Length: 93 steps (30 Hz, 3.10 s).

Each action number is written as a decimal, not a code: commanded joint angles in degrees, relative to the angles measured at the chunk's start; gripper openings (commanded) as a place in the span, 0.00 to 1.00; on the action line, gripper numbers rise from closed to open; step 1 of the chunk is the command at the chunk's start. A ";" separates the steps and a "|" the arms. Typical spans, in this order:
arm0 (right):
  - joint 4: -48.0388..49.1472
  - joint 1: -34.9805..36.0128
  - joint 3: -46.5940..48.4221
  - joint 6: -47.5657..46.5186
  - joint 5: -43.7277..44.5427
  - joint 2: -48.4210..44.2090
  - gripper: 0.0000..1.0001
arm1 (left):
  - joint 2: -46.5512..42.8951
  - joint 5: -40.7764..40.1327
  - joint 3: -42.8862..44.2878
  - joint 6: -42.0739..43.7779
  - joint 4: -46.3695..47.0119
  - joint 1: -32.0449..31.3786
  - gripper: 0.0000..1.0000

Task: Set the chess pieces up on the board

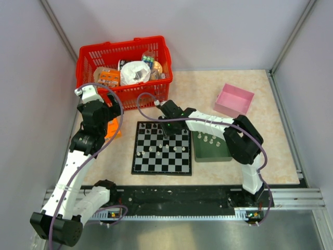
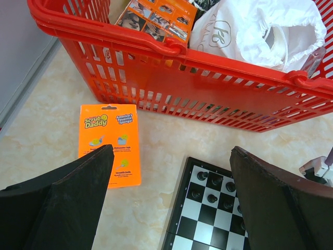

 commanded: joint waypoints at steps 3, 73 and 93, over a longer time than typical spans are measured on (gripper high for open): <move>0.54 0.29 3.35 0.40 0.31 0.77 0.19 | -0.49 -0.39 0.93 0.55 2.93 0.16 0.99; 0.10 -0.06 2.47 -0.65 1.89 1.65 0.15 | -0.31 0.13 0.23 -0.06 3.02 0.25 0.99; -0.34 -2.78 0.19 0.05 7.08 -0.73 0.13 | -0.22 0.58 0.50 0.03 3.28 0.25 0.99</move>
